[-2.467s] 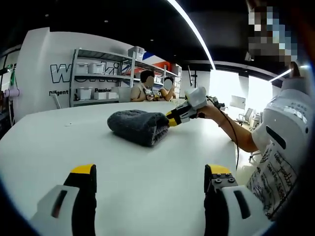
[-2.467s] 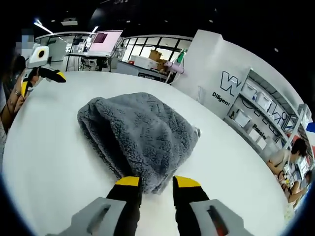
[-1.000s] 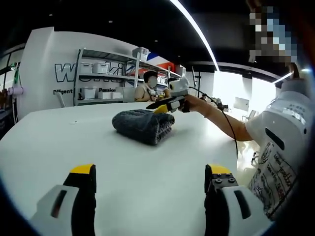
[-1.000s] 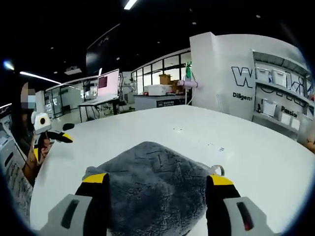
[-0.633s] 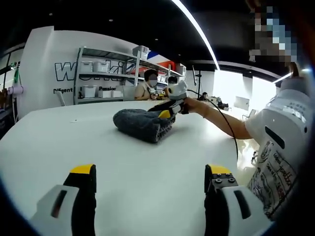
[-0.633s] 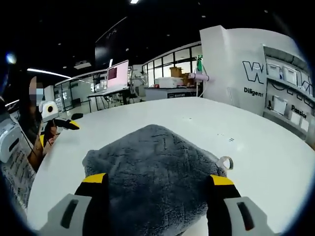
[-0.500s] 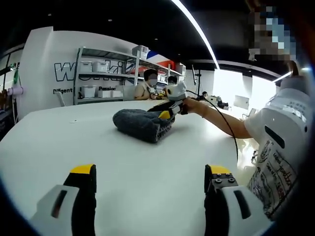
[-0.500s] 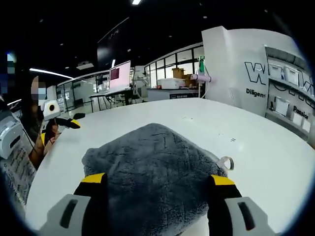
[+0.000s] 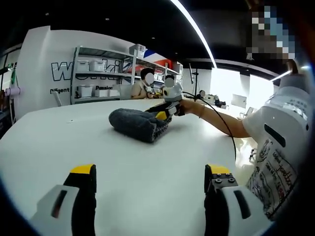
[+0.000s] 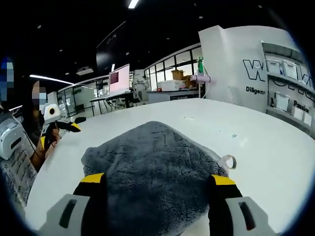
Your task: Fold the towel on the table until its edges align and the towel forms a compact rectangular stack.
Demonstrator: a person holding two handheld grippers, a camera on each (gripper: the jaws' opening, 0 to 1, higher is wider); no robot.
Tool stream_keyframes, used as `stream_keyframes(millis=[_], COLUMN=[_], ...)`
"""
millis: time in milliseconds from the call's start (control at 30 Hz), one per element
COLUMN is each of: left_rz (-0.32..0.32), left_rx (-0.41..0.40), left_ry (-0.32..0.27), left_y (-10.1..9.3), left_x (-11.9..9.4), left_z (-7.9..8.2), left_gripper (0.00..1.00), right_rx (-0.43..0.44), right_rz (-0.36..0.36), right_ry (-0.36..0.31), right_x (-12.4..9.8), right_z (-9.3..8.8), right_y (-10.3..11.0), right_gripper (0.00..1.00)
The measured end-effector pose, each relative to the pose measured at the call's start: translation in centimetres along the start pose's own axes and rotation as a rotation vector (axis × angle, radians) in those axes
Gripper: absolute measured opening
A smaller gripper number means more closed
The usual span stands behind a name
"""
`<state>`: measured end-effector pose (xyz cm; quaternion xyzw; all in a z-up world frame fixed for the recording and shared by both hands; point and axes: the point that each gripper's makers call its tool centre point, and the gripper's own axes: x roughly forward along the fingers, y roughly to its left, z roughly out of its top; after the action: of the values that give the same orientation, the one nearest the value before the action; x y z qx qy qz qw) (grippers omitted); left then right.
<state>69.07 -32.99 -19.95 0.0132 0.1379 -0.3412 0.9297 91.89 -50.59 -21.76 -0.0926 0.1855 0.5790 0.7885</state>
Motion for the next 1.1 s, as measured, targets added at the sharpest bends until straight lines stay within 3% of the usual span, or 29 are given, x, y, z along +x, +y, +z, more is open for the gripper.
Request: stream_keyframes(millis=[333,600,767,833,1033,1100], left_rz=[0.002,-0.001,-0.002,0.000,0.030,0.055], left_rx=[-0.009,-0.011,0.001,0.006,0.018,0.019], left_ry=[-0.014,-0.022,-0.016,-0.016,-0.023,-0.014], left_y=[0.1,0.3,0.4,0.5,1.3,2.0], left_x=[-0.2,0.1,0.7,0.7,0.4,0.2], left_z=[0.1,0.5,0.7,0.8,1.2,1.1], left_gripper=[0.96,0.96,0.96,0.96,0.96,0.97], right_rx=[-0.065,-0.105,-0.117,-0.112,-0.093,-0.113], right_rz=[-0.113,-0.175,-0.253,-0.285,-0.369,-0.377], right_ry=[0.061,-0.001,-0.029,-0.075,-0.077,-0.044], right_x=[-2.1,-6.2,-8.8,-9.8,-11.9,-12.1], right_z=[1.3,2.9,3.1,3.5,2.3,1.1], right_y=[0.2,3.8,5.8,6.8,8.8,9.8], right_gripper=[0.99,0.99,0.99,0.99,0.99,0.99])
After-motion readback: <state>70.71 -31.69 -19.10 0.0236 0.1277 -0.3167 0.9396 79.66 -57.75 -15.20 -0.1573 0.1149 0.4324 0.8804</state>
